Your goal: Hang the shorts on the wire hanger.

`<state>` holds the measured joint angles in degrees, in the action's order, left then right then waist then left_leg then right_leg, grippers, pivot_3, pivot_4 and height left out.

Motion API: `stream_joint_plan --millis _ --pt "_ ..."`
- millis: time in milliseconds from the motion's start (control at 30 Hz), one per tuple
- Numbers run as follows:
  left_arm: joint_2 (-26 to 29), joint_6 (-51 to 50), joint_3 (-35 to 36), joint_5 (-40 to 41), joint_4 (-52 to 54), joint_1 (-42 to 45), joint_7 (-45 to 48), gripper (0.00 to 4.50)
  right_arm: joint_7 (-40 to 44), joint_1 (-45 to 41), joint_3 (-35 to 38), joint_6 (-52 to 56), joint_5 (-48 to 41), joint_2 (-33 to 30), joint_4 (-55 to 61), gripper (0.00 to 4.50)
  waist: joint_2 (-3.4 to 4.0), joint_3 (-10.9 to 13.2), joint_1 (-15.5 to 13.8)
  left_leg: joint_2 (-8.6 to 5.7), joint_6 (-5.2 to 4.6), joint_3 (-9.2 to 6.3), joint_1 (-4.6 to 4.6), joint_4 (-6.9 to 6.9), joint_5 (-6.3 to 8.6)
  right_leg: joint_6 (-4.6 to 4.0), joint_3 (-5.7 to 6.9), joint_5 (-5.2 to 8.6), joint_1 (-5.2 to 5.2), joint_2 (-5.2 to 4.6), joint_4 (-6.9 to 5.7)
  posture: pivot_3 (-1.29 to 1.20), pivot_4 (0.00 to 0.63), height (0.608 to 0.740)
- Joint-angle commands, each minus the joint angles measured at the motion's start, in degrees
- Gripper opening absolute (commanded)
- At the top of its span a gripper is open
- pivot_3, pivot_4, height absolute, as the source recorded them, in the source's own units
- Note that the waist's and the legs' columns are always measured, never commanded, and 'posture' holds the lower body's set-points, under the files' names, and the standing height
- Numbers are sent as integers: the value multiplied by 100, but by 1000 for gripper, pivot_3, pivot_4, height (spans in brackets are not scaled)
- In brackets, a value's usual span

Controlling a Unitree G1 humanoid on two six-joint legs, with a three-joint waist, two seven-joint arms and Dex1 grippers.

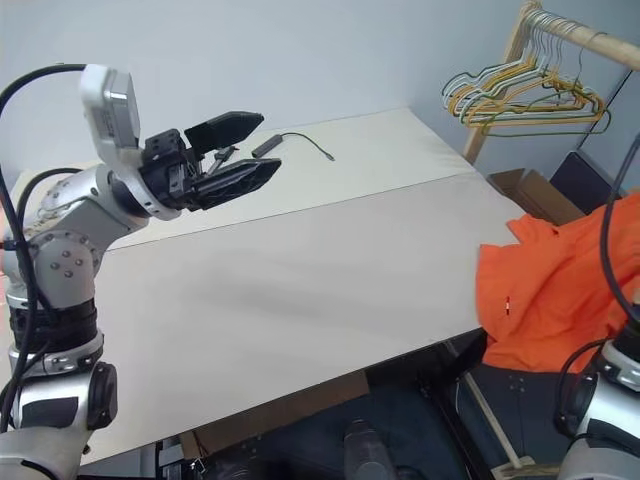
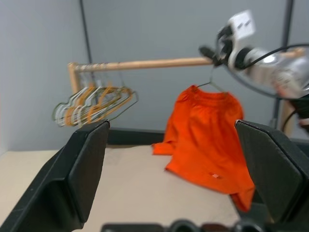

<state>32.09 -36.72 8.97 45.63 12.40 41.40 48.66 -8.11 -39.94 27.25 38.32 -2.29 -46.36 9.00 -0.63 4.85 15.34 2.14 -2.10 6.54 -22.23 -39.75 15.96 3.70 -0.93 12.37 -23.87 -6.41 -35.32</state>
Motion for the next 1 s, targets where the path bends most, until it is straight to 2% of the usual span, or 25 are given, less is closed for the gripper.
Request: stream_joint_plan --millis 33,133,300,533,667,833,1000 --pt "98 323 -50 -314 30 -176 81 4500 1106 95 -239 -651 -613 60 478 4467 0 0 -1 0 -1 0 0 0 1 0 0 0 1 0 0 -241 81 740" --pt "295 338 -92 -471 123 -471 222 4500 2276 385 -768 -966 -1125 212 608 4467 -5 3 6 5 -13 -3 32 1 8 0 9 0 43 2 15 -201 79 740" --pt "682 471 -122 -847 462 -1018 314 4500 3838 438 -1477 -705 -1899 316 347 4467 -8 5 -98 4 -19 -6 51 1 12 0 12 -1 65 -1 17 -116 70 740" --pt "1382 364 319 -880 1172 -2161 379 4500 6036 417 -2487 -1135 -2166 217 -131 4467 -14 10 -642 12 -22 -6 43 5 14 -4 20 -1 56 2 22 3 75 740" --pt "1585 227 640 -701 1559 -2645 344 4500 6605 200 -2801 -1424 -2060 298 -466 4467 -16 11 -1008 13 -21 -2 36 3 14 -9 28 -1 48 1 21 47 76 740" --pt "1674 178 787 -675 1716 -2893 228 4500 6781 -15 -2917 -1606 -1919 414 -807 4467 -17 12 -1469 13 -16 5 25 1 12 -21 41 0 39 1 21 62 74 740" --pt "1719 247 736 -706 1669 -2962 300 4500 6901 130 -2893 -1695 -1847 353 -732 4467 -18 11 -1600 12 -5 29 -8 -2 6 -28 53 0 11 1 21 48 70 740"
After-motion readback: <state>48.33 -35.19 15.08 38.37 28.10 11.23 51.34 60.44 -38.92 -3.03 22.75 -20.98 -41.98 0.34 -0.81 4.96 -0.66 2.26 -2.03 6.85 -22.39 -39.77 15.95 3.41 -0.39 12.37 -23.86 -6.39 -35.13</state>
